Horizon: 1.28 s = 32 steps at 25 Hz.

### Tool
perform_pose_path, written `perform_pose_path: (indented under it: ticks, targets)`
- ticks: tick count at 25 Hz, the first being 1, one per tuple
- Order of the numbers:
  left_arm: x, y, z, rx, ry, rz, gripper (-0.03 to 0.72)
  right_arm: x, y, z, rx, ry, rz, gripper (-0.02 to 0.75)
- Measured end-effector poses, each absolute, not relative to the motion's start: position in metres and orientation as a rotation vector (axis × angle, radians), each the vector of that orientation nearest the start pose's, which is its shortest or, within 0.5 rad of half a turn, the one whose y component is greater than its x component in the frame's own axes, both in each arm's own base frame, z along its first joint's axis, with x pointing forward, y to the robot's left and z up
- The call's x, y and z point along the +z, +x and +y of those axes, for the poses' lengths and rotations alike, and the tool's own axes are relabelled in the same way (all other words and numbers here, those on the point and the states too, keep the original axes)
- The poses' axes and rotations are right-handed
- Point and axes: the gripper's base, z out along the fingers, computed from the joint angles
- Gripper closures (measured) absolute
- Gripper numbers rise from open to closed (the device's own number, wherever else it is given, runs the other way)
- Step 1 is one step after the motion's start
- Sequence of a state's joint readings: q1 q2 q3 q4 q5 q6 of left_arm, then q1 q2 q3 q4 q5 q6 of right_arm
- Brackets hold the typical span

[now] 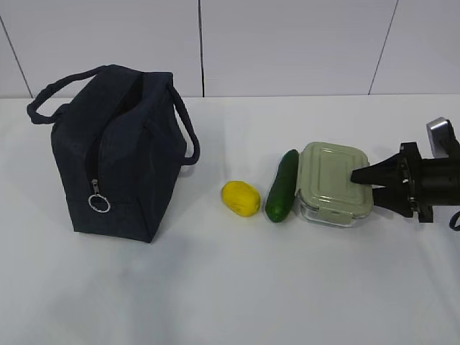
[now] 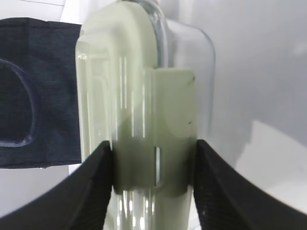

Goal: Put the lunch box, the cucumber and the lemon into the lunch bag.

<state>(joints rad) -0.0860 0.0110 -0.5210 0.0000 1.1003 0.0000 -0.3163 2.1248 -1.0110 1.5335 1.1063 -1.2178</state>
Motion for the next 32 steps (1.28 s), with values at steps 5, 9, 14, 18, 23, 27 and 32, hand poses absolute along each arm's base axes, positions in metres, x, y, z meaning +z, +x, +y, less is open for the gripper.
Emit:
perform_pose_path:
  ticks: [5,9,14,18,23,27,32]
  targets:
    - [0.288,-0.009,0.001,-0.053,0.088,2.051,0.452,0.105,0.356,-0.031,1.411,0.356,2.308,0.355]
    - [0.293,-0.002,0.0,-0.052,0.09,2.089,0.452,0.106,0.355,-0.031,1.405,0.344,2.321,0.355]
    - [0.305,0.019,-0.006,-0.117,0.089,2.118,0.452,0.128,0.354,-0.031,1.372,0.286,2.297,0.355]
    - [0.316,0.04,-0.015,-0.228,0.078,2.162,0.452,0.144,0.353,-0.03,1.362,0.273,2.275,0.356]
    - [0.328,0.066,-0.022,-0.306,0.061,2.242,0.451,0.17,0.35,-0.029,1.339,0.233,2.243,0.356]
    - [0.333,0.091,-0.028,-0.374,0.043,2.333,0.452,0.187,0.347,-0.027,1.336,0.212,2.221,0.356]
    - [0.319,0.128,-0.044,-0.555,0.103,2.5,0.452,0.206,0.342,-0.025,1.33,0.202,2.201,0.356]
